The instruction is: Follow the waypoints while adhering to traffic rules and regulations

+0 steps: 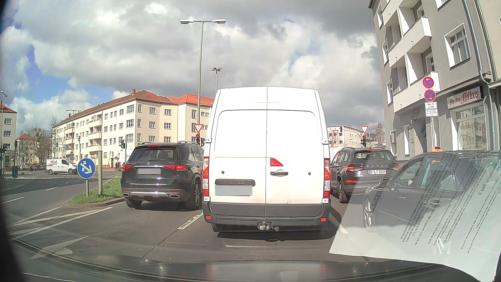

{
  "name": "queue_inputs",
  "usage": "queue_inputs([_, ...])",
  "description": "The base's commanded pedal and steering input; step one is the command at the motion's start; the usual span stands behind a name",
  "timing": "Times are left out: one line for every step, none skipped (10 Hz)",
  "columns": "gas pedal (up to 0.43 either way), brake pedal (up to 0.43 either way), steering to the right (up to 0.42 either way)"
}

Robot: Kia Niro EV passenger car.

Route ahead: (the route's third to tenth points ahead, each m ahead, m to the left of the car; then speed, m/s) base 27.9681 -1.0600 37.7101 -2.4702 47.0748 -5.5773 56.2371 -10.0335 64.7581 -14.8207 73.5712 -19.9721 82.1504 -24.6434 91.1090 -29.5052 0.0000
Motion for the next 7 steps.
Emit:
queue_inputs([0.000,0.390,-0.014])
queue_inputs([0.000,0.390,-0.014])
queue_inputs([0.000,0.390,-0.014])
queue_inputs([0.000,0.390,-0.014])
queue_inputs([0.000,0.390,-0.014])
queue_inputs([0.000,0.390,-0.014])
queue_inputs([0.000,0.390,-0.014])
